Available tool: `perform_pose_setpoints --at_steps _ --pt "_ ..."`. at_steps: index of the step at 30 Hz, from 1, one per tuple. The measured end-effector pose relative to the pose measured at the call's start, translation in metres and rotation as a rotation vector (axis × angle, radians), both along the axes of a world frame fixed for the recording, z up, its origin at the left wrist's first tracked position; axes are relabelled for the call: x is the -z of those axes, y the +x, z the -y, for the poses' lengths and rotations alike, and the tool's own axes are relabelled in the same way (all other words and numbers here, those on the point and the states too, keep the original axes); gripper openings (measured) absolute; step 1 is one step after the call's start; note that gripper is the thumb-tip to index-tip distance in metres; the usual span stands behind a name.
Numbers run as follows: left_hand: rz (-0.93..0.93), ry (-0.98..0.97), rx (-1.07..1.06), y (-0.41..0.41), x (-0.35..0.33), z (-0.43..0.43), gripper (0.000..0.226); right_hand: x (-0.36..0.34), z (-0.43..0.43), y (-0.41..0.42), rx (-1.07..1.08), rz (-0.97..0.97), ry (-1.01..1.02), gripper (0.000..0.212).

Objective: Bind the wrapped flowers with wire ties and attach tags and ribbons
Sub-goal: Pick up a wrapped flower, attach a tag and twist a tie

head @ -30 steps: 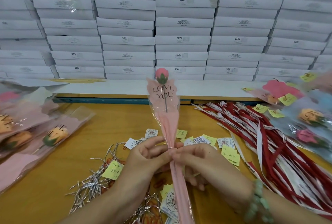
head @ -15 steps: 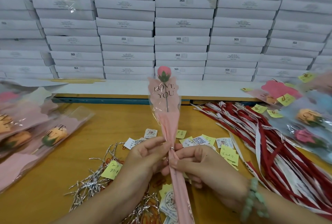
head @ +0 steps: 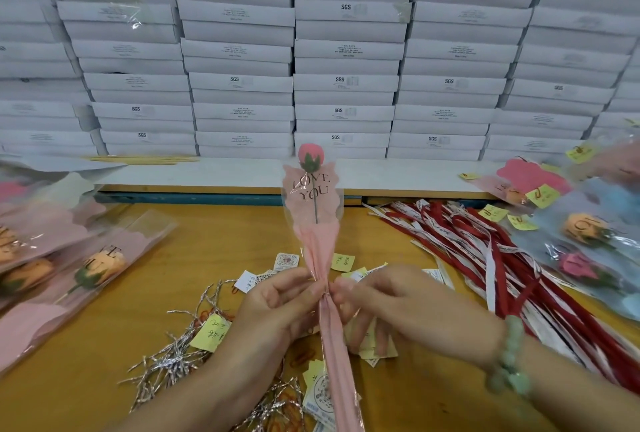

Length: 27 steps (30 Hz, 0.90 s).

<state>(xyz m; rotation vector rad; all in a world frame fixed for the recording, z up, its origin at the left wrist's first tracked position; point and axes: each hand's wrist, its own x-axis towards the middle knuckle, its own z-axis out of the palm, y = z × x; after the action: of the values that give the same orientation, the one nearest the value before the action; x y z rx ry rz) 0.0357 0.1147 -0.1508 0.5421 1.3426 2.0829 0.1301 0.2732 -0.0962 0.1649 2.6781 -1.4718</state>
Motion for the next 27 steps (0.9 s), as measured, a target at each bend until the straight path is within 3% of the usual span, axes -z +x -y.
perform_pose_setpoints --at_steps 3,6,9,12,21,23,27 --pt "-0.016 -0.011 0.011 0.001 -0.001 0.000 0.030 -0.021 -0.034 0.006 0.113 -0.001 0.318 0.051" --pt "-0.018 -0.013 0.008 0.002 -0.002 0.000 0.032 -0.028 -0.086 0.009 0.367 -0.008 0.822 0.038" --pt "-0.015 -0.010 0.002 0.002 -0.003 -0.001 0.031 -0.020 -0.127 0.010 0.510 0.265 1.182 0.045" --pt "-0.023 -0.018 0.005 0.003 -0.003 -0.001 0.029 -0.004 -0.142 0.007 0.460 0.488 1.235 0.047" --pt "-0.026 -0.036 0.000 0.004 -0.004 -0.002 0.022 -0.016 -0.142 0.007 0.564 0.274 1.268 0.020" --pt "-0.029 -0.044 0.002 0.005 -0.004 -0.001 0.027 -0.017 -0.143 0.008 0.589 0.225 1.250 0.023" --pt "-0.036 -0.060 0.002 0.005 -0.004 -0.001 0.033 -0.007 -0.142 0.005 0.509 0.387 1.198 0.045"
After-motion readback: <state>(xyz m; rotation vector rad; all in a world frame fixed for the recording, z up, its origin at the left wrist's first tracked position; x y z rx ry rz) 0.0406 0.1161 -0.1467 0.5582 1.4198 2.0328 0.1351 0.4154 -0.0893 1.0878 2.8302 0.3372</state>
